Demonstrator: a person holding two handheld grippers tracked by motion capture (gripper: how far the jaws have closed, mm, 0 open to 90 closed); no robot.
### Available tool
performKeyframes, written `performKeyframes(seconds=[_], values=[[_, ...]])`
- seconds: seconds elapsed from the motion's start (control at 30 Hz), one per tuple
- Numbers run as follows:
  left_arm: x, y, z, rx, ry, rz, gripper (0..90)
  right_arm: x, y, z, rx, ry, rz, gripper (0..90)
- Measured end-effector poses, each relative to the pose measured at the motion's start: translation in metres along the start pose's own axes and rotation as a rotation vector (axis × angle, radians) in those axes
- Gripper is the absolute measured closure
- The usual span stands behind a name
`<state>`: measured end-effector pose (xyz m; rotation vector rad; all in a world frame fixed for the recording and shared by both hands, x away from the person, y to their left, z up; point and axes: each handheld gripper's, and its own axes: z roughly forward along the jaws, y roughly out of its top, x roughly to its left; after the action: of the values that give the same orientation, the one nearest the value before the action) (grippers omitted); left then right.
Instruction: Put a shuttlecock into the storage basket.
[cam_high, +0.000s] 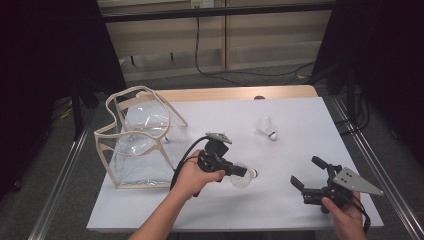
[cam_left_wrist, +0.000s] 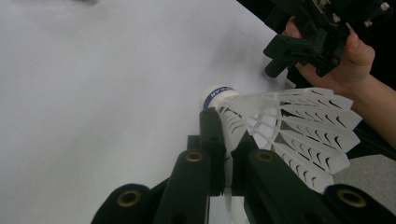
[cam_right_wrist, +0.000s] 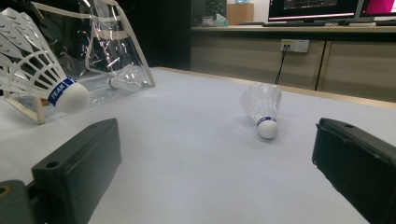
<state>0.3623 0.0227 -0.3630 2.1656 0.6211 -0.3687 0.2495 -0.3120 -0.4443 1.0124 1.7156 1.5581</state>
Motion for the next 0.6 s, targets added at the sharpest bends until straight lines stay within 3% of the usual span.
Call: performKeyframes(seconds=[0.6], values=[[0.0,0.009,-0.021,0.02,0.009,-0.014,89.6,-0.002,0.0,-0.001,-0.004,-0.002,0.009,1.0]])
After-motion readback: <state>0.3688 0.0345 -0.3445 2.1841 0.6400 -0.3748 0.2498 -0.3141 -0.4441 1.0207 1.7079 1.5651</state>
